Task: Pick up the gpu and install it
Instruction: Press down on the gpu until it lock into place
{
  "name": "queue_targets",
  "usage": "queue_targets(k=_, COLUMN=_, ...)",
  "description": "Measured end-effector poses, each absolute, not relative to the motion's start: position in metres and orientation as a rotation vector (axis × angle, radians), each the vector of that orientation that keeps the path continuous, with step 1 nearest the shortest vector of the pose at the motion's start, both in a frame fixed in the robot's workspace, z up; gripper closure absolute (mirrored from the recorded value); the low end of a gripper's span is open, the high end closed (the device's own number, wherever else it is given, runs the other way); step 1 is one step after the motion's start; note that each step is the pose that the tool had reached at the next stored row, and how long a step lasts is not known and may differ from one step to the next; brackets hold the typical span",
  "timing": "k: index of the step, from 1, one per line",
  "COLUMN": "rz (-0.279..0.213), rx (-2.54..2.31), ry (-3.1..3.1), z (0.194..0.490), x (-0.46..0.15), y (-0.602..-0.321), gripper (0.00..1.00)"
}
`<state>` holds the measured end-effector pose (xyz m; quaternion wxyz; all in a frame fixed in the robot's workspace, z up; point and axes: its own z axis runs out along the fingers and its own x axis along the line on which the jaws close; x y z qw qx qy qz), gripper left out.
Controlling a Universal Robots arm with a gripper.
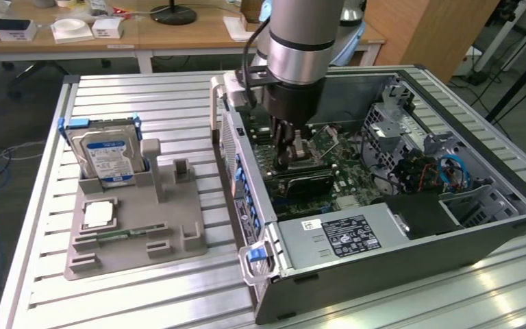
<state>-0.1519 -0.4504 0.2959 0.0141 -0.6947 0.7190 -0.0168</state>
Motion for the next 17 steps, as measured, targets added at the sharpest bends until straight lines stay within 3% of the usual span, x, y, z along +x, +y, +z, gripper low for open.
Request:
queue_targets(k=4, rz=-0.04, rx=-2.169, ry=2.245, z=0.297, x=-0.165, y=-0.45, gripper=0.89)
queue_targets(k=10, rz=0.019, rx=-2.206, ry=2.275, z=0.299, x=-0.169, y=-0.45, gripper=0.89)
queue_targets(k=17, rz=0.024, rx=-2.206, ry=2.279, z=0.311, x=-0.173, y=-0.451, gripper=0.89)
